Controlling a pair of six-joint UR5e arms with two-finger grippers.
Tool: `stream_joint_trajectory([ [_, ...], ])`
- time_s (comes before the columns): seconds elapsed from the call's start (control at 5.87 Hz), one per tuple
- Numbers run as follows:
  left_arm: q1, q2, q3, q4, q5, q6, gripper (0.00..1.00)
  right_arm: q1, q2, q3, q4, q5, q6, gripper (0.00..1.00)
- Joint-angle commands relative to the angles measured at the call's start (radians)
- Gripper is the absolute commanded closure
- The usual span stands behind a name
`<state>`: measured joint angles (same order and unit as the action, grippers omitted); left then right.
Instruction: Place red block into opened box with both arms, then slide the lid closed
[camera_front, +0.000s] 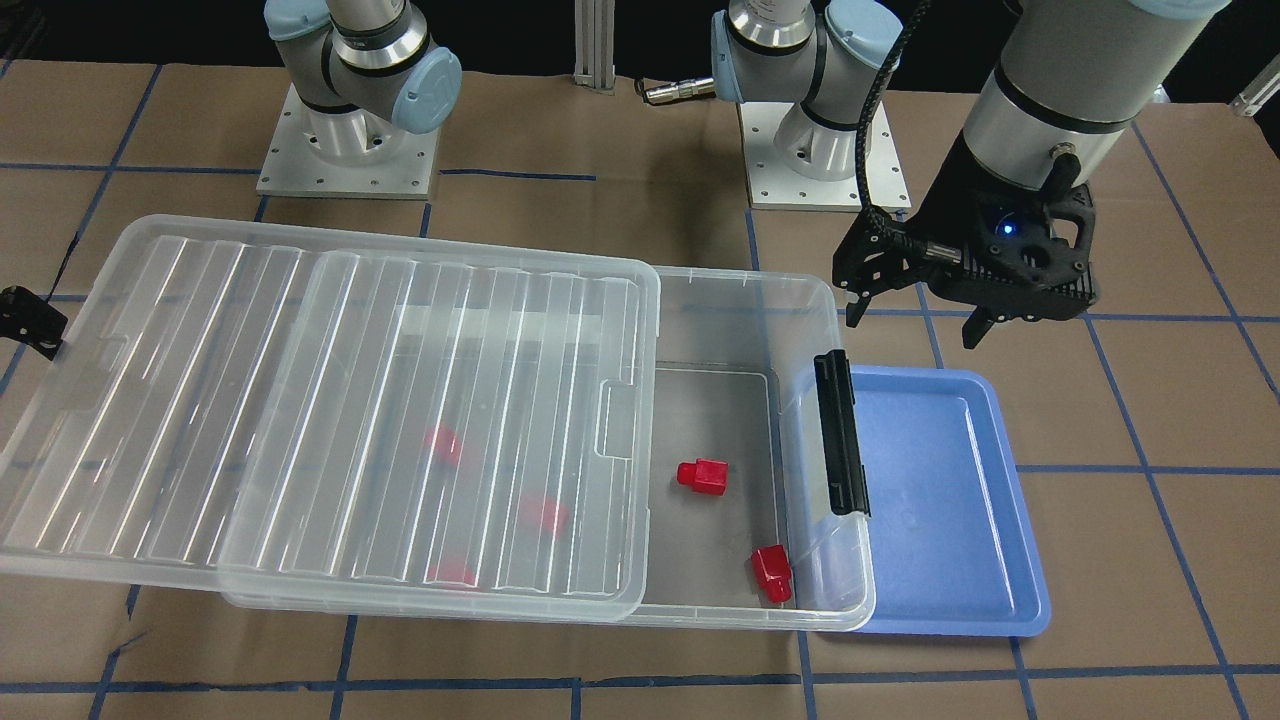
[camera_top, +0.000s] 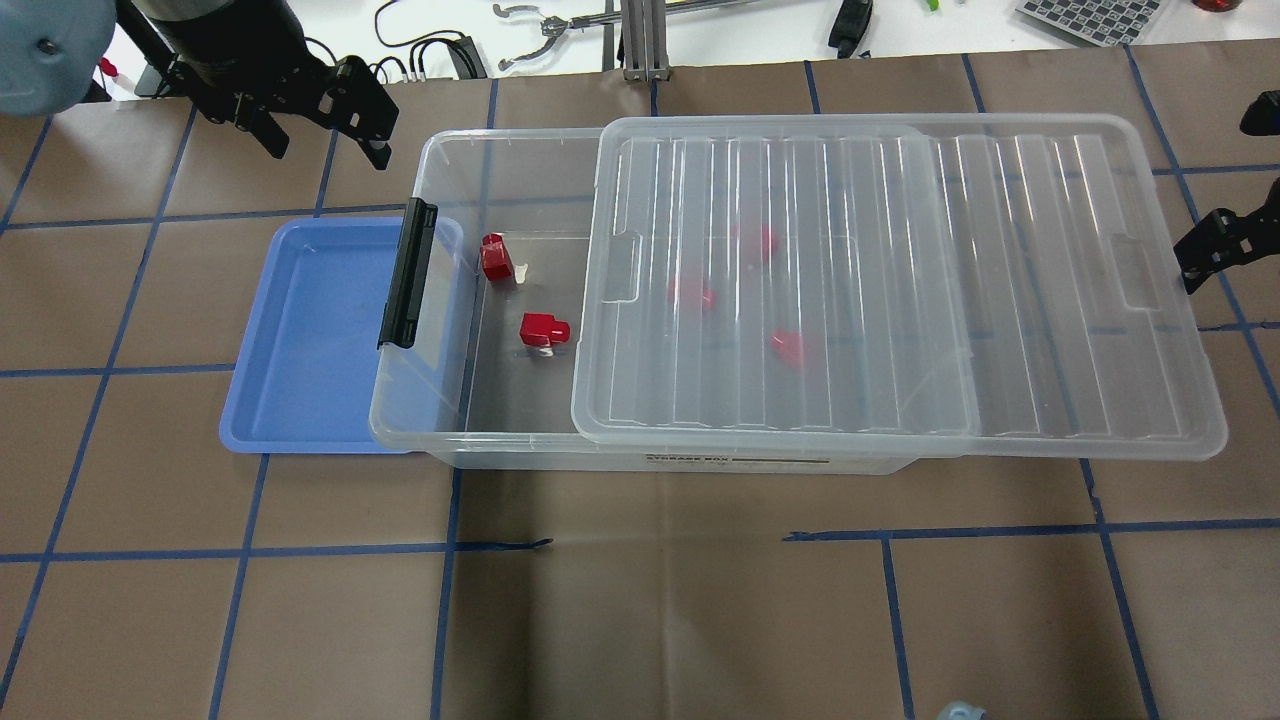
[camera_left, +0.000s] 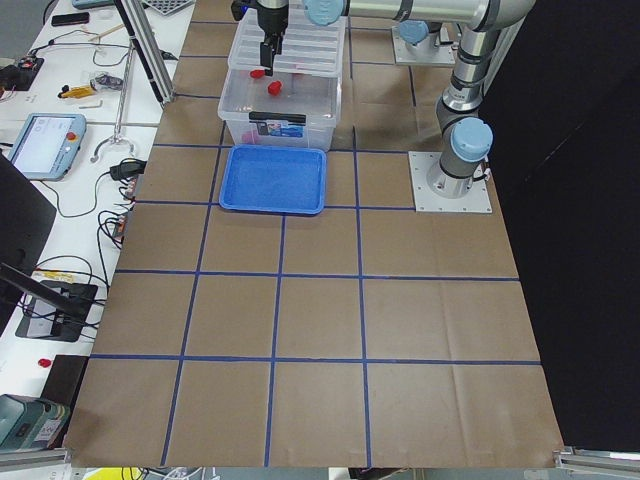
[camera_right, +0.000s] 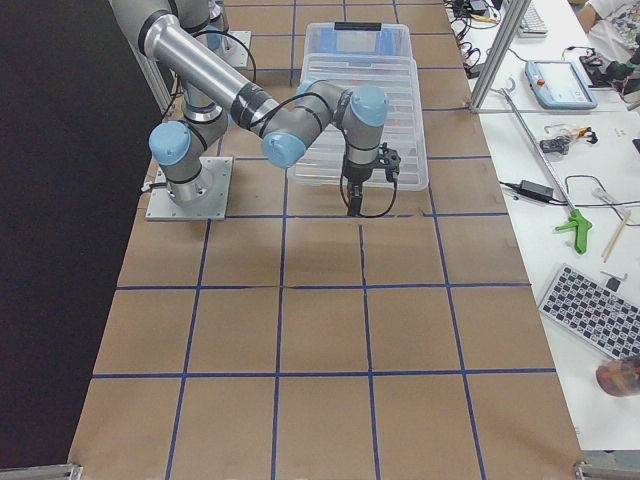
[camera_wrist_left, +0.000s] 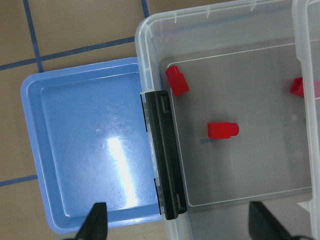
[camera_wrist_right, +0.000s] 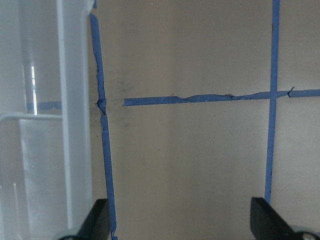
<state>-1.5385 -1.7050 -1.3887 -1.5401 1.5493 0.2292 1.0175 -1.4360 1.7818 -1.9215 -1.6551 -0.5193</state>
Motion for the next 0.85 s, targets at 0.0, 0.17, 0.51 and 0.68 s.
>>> stream_joint_trajectory([
  [0.0, -0.002, -0.001, 0.000, 0.002, -0.006, -0.013, 0.01, 0.004, -0.046, 0.059, -0.001, 0.033, 0.001, 0.00],
  [0.17, -0.002, -0.002, 0.000, 0.002, 0.003, 0.001, 0.01, 0.015, -0.050, 0.061, -0.001, 0.046, 0.001, 0.00],
  [0.51, 0.000, 0.001, 0.000, 0.002, 0.000, -0.001, 0.01, 0.042, -0.052, 0.062, -0.001, 0.047, 0.001, 0.00],
  [0.68, -0.002, 0.002, 0.000, 0.000, 0.000, -0.008, 0.01, 0.055, -0.052, 0.062, -0.002, 0.047, 0.001, 0.00],
])
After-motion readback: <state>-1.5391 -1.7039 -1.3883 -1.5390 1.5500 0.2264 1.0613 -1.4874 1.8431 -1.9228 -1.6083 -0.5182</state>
